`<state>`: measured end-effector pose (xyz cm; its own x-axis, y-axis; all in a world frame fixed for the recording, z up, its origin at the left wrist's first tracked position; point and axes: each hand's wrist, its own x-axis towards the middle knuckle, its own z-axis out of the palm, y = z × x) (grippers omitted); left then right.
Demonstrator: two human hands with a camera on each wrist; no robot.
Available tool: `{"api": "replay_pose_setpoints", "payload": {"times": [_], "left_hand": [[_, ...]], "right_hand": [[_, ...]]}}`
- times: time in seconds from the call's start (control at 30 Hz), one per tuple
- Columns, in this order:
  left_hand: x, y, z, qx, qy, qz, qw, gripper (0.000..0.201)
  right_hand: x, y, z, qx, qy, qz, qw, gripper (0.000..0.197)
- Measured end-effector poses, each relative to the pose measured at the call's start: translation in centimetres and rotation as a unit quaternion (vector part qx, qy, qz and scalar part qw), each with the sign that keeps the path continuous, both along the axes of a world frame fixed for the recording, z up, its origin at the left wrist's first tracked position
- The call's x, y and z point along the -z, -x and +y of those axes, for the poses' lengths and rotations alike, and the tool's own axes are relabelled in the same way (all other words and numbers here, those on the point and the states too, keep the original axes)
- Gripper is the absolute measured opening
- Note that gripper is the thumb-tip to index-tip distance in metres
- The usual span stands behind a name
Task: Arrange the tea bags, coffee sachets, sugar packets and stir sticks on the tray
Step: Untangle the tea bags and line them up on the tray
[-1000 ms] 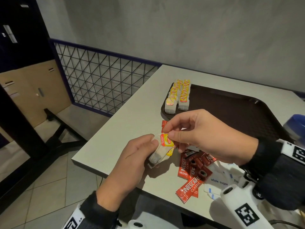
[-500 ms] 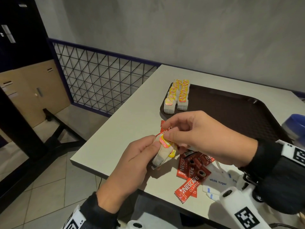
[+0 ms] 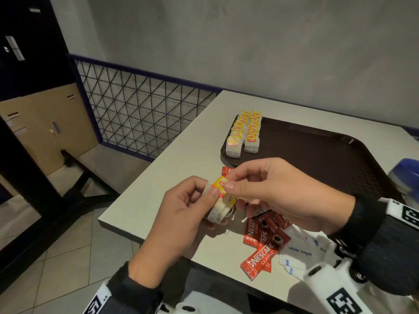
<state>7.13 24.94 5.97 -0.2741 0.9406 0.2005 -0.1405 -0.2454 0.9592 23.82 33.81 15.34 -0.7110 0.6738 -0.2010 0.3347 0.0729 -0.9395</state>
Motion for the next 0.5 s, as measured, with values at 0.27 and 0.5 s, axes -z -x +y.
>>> {"api": "replay_pose_setpoints", "payload": {"times": [0.27, 0.5], "left_hand": [[-0.01, 0.58, 0.01, 0.008, 0.007, -0.067, 0.998, 0.018], [-0.05, 0.60, -0.05, 0.013, 0.012, -0.074, 0.997, 0.021]], "right_hand": [[0.23, 0.03, -0.32, 0.035, 0.003, 0.022, 0.999, 0.012], [0.47, 0.41, -0.28, 0.069, -0.016, 0.028, 0.997, 0.008]]}}
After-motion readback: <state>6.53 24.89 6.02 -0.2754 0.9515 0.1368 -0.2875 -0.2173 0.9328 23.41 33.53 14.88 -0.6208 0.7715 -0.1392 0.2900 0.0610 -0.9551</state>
